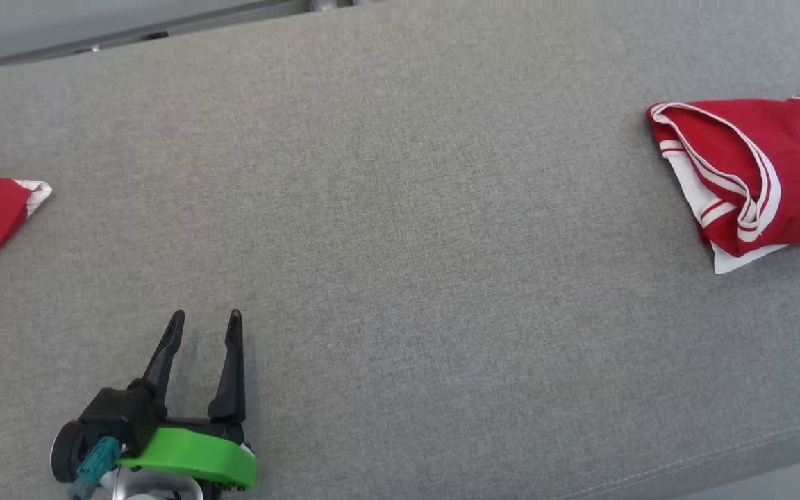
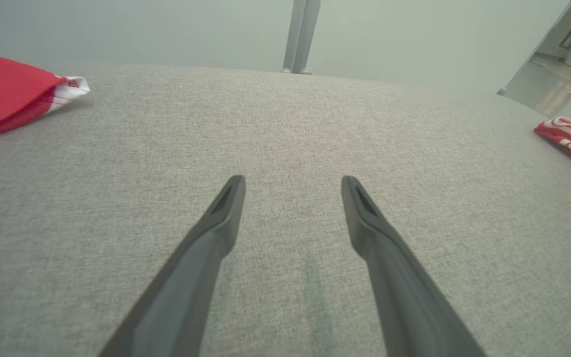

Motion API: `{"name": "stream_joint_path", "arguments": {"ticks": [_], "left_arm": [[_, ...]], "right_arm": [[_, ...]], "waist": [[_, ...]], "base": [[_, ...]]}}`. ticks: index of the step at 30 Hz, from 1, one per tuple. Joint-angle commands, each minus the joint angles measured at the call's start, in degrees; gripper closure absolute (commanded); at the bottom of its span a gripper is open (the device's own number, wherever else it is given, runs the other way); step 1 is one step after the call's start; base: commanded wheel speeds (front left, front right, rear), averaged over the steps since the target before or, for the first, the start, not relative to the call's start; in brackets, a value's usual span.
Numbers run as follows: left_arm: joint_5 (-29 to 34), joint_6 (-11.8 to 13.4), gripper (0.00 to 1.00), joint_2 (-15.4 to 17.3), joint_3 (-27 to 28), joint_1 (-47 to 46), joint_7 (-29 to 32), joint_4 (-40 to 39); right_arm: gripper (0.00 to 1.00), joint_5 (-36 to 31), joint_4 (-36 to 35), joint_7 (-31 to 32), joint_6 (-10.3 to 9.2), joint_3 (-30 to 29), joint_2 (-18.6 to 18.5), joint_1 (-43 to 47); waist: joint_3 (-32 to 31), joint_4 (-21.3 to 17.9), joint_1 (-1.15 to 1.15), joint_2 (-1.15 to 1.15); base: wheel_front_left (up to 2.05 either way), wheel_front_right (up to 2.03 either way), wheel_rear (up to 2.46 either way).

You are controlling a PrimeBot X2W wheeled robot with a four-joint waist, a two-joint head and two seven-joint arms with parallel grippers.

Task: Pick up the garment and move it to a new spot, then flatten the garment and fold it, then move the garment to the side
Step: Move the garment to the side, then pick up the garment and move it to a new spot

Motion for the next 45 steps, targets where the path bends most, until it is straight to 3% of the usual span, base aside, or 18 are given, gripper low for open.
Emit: {"name": "stream_joint_path", "arguments": {"ticks": [1,5,9,15,20,29,34,45], "left_arm": [[-0.6,0.4,0.0,-0.3,0.8,1.3,-0.7,0.5],[-1.6,0.0,0.0,-0.6,1.7,3.0,-1.8,2.4],[-1.7,-0.3,0.0,-0.6,2.4,4.4,-2.5,4.0],[-1.5,-1.0,0.0,0.6,4.4,6.8,-2.9,5.3],[-0.9,-2.4,0.0,1.1,6.0,7.5,-2.9,6.0],[1.4,-6.1,0.0,-0.5,7.7,8.4,-2.9,8.6],[2.1,-7.6,0.0,-1.4,8.2,8.8,-2.9,10.4],[2.9,-8.4,0.0,-2.7,9.6,7.2,-2.9,11.6]], "right_arm": [[0.0,0.7,-1.3,-1.7,-0.04,0.1,-0.5,3.0],[0.0,2.1,-7.3,-5.0,-0.04,-0.5,-1.8,10.7],[0.0,1.7,-15.1,-6.8,-0.03,-6.0,-1.4,22.0],[0.0,-3.1,-30.8,-7.3,-0.04,-17.7,8.2,40.3],[0.0,-10.2,-40.6,-7.2,-0.04,-21.0,16.1,52.4],[0.0,-15.8,-43.5,-7.3,-0.05,-19.3,24.3,59.9],[0.0,-16.8,-43.4,-7.3,-0.05,-17.6,25.5,60.5],[0.0,-17.5,-42.0,-7.3,-0.04,-15.1,26.4,60.3]], "waist": [[-6.1,3.4,0.0,0.63],[-10.4,6.9,0.0,0.63],[-14.2,10.8,0.0,0.63],[-18.1,14.0,0.0,0.63],[-19.5,15.7,0.0,0.63],[-21.5,15.5,0.0,0.63],[-22.0,14.6,0.0,0.63],[-22.0,13.7,0.0,0.63]], "base": [[0.0,0.0,0.0],[0.0,0.0,0.0],[0.0,0.0,0.0],[0.0,0.0,0.0],[0.0,0.0,0.0],[0.0,0.0,0.0],[0.0,0.0,0.0],[0.0,0.0,0.0]]}}
